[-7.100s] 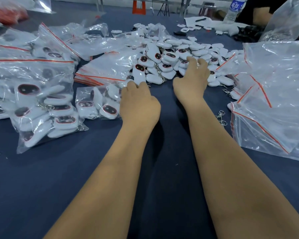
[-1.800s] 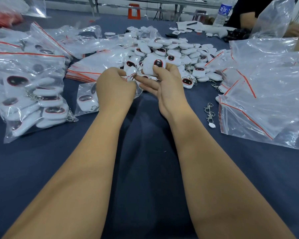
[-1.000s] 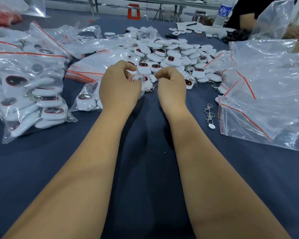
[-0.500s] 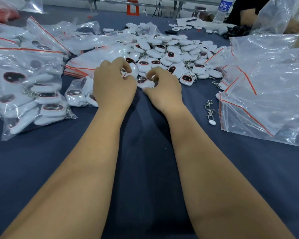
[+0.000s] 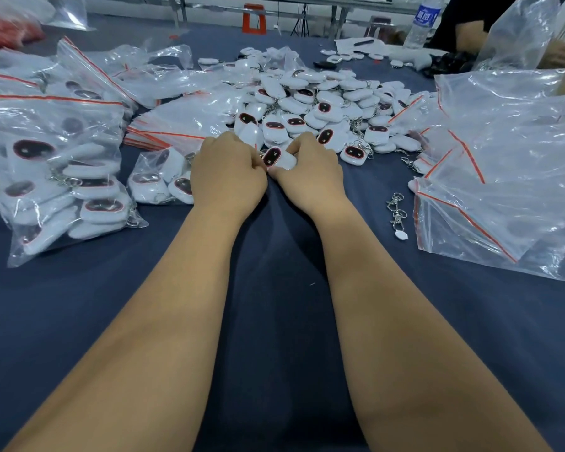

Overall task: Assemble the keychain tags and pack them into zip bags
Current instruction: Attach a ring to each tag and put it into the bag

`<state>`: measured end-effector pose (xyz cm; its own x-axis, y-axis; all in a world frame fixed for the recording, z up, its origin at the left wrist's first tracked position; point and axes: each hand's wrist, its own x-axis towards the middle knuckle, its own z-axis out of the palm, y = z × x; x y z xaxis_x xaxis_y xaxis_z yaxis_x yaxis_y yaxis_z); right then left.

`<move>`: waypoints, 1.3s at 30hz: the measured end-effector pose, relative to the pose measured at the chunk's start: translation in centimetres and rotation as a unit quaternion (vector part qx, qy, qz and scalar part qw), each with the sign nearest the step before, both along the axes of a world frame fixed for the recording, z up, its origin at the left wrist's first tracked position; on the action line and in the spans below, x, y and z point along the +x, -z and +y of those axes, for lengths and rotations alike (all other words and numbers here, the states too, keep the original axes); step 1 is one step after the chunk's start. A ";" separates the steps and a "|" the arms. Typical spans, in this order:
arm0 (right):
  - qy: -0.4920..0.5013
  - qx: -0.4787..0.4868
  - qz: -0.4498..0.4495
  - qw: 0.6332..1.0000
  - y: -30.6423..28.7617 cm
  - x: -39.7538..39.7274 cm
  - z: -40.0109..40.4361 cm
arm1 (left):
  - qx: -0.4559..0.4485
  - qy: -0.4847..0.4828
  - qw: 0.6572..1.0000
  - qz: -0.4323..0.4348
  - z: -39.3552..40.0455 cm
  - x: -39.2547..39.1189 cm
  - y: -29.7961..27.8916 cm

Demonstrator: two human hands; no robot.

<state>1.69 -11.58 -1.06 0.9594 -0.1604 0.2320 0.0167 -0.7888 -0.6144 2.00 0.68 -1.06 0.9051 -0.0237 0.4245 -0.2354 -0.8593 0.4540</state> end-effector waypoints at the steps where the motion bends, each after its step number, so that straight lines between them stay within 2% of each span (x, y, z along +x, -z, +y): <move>1: -0.006 0.072 -0.006 0.997 -0.1 -0.1 -0.1 | -0.011 -0.001 1.000 0.002 0.0 0.0 -0.1; 4: -0.014 0.259 -0.034 0.965 -0.3 -0.3 -0.1 | -0.055 -0.006 0.998 0.006 0.0 0.0 -0.2; 8: -0.070 0.399 -0.027 0.914 -0.7 -0.2 0.2 | -0.117 0.001 0.993 0.008 -0.1 0.0 -0.3; 12: -0.108 0.386 -0.013 0.916 -0.5 -0.2 0.5 | -0.127 0.009 0.992 0.005 -0.1 0.1 -0.2; 17: -0.104 0.388 -0.005 0.916 -0.5 -0.2 0.5 | -0.157 0.012 0.987 0.010 -0.1 0.2 -0.1; 29: -0.115 0.407 -0.003 0.906 -0.9 -0.5 0.6 | -0.139 0.010 0.990 0.003 -0.1 0.5 0.2; 39: -0.114 0.391 -0.002 0.914 -1.4 -1.0 0.5 | -0.147 0.020 0.989 0.000 0.0 0.5 0.2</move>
<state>0.70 -11.10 0.37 0.9879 -0.0754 0.1356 0.1290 -0.0856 -0.9879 2.46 0.68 -1.23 0.9059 0.0655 0.4183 -0.2665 -0.6796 0.6834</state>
